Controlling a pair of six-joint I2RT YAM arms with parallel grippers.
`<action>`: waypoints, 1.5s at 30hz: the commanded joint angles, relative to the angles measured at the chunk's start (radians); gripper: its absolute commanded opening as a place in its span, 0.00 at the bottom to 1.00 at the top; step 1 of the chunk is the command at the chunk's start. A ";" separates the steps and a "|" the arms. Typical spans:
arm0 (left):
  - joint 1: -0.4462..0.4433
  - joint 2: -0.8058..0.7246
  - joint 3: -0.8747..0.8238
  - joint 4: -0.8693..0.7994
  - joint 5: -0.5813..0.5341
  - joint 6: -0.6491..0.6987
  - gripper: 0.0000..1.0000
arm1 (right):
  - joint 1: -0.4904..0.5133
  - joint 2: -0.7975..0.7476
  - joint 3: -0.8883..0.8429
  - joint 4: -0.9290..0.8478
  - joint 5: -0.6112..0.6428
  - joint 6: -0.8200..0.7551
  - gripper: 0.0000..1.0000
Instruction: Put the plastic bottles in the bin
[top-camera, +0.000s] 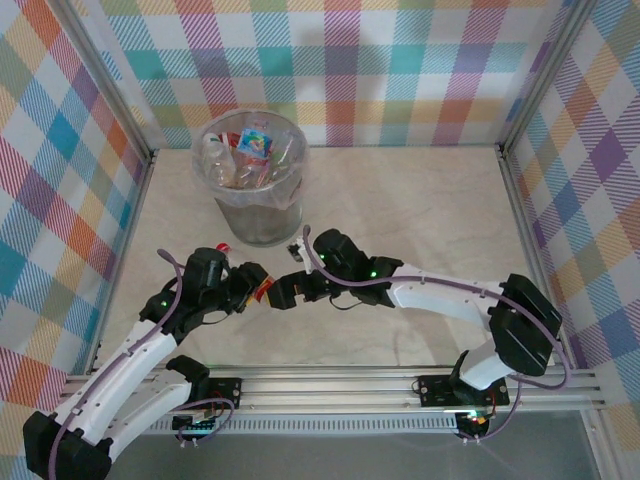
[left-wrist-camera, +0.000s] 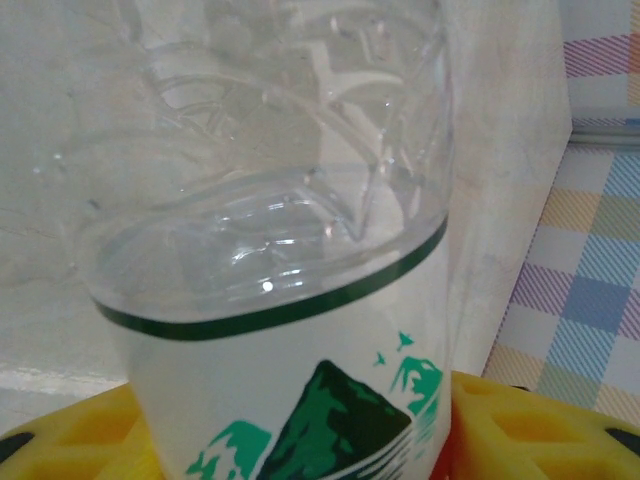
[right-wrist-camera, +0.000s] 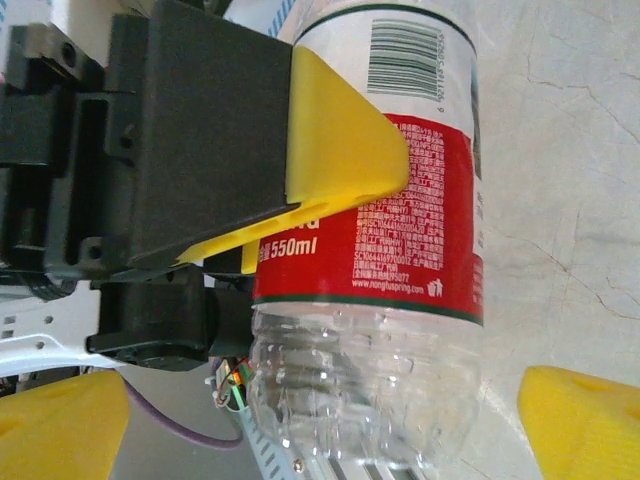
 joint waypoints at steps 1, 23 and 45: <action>-0.013 -0.003 0.025 0.044 -0.026 -0.037 0.55 | 0.011 0.025 0.027 0.051 -0.001 0.025 0.98; -0.019 -0.018 0.033 0.037 -0.019 -0.060 0.60 | 0.014 0.053 0.024 0.096 0.020 0.045 0.63; 0.002 0.027 0.357 -0.177 -0.102 0.106 1.00 | -0.034 -0.197 -0.170 -0.122 0.216 0.044 0.59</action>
